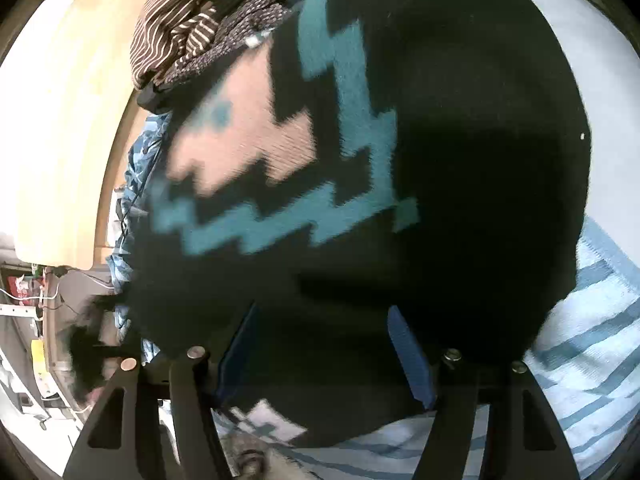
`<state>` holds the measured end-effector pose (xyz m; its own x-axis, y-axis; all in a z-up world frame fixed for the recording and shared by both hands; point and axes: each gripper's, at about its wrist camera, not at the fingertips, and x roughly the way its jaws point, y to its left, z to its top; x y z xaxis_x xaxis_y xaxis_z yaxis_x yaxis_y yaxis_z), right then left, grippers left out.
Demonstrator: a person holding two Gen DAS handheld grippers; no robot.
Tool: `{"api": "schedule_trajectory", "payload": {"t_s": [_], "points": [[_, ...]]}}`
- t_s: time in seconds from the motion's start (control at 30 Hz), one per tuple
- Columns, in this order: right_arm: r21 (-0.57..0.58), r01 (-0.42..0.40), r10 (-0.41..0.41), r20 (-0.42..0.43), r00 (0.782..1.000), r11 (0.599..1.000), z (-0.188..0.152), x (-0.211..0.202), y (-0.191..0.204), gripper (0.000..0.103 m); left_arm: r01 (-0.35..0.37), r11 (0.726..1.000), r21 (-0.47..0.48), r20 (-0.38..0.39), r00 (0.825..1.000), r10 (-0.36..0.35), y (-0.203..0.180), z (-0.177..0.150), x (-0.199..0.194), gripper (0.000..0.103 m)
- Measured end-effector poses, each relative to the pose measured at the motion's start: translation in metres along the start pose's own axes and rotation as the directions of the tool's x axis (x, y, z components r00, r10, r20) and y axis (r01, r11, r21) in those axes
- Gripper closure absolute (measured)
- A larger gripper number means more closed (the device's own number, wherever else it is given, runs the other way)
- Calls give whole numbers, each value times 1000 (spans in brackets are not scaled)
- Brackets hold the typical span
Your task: Fold clothes
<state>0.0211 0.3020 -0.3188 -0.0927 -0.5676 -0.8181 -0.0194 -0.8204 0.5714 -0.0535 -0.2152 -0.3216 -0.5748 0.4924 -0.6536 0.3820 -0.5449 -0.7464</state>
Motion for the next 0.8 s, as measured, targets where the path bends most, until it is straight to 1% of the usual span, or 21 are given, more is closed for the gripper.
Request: {"api": "schedule_trajectory", "payload": {"t_s": [0.03,0.07,0.13,0.2,0.27,0.3,0.33,0.37,0.43,0.47,0.5,0.53,0.57,0.6,0.63,0.7,0.77,0.8], "points": [[9,-10,10,-2,1000,1000,-1,1,0,33,-53,998,-27,-37,998,52,14,0,6,95],[20,-20,20,1,1000,1000,-2,-1,-1,33,-49,997,-59,-48,998,47,25,-2,8,95],[49,-39,38,23,999,998,-3,-10,-6,33,-41,998,-55,-32,999,39,30,-7,3,95],[96,-52,44,79,996,994,-1,-27,-17,33,-41,999,-16,-19,999,40,26,-9,-7,95],[172,-72,43,167,985,982,2,-53,-38,31,-36,999,19,-8,999,37,21,-9,-14,95],[210,-76,33,204,979,975,2,-66,-51,30,-22,1000,15,-5,1000,22,21,-7,-20,95],[242,-71,15,228,974,968,2,-78,-65,26,-12,1000,-2,-7,1000,12,18,-5,-19,95],[274,-67,-4,252,968,959,3,-89,-78,25,-3,1000,-20,-9,1000,3,15,-2,-18,95],[323,-31,-58,263,963,946,0,-104,-101,25,-11,999,-52,-26,1000,10,18,-1,-17,94],[341,-17,-73,252,965,940,-1,-104,-110,24,-33,997,-68,-41,999,30,21,-2,-18,94],[356,-10,-77,231,970,935,-3,-100,-116,24,-54,995,-83,-58,997,49,23,-3,-17,90],[368,-13,-70,210,975,930,-5,-94,-121,24,-64,993,-104,-85,995,55,26,-4,-17,80],[380,-32,-45,192,980,924,-6,-87,-125,24,-44,991,-126,-102,994,31,29,-5,-19,72],[393,-61,-11,177,984,918,-6,-77,-128,24,-10,989,-147,-106,994,-6,31,-6,-22,55],[400,-87,19,170,985,912,-5,-68,-129,26,43,985,-168,-101,993,-60,33,-8,-29,46],[400,-120,56,168,984,909,-1,-54,-129,27,99,985,-141,-94,989,-113,27,-8,-42,43],[393,-109,44,170,985,913,6,-39,-124,27,155,982,-111,-92,982,-166,20,-7,-54,43],[393,-99,31,176,984,914,8,-35,-125,27,177,981,-75,-125,975,-185,11,-8,-56,43]]}}
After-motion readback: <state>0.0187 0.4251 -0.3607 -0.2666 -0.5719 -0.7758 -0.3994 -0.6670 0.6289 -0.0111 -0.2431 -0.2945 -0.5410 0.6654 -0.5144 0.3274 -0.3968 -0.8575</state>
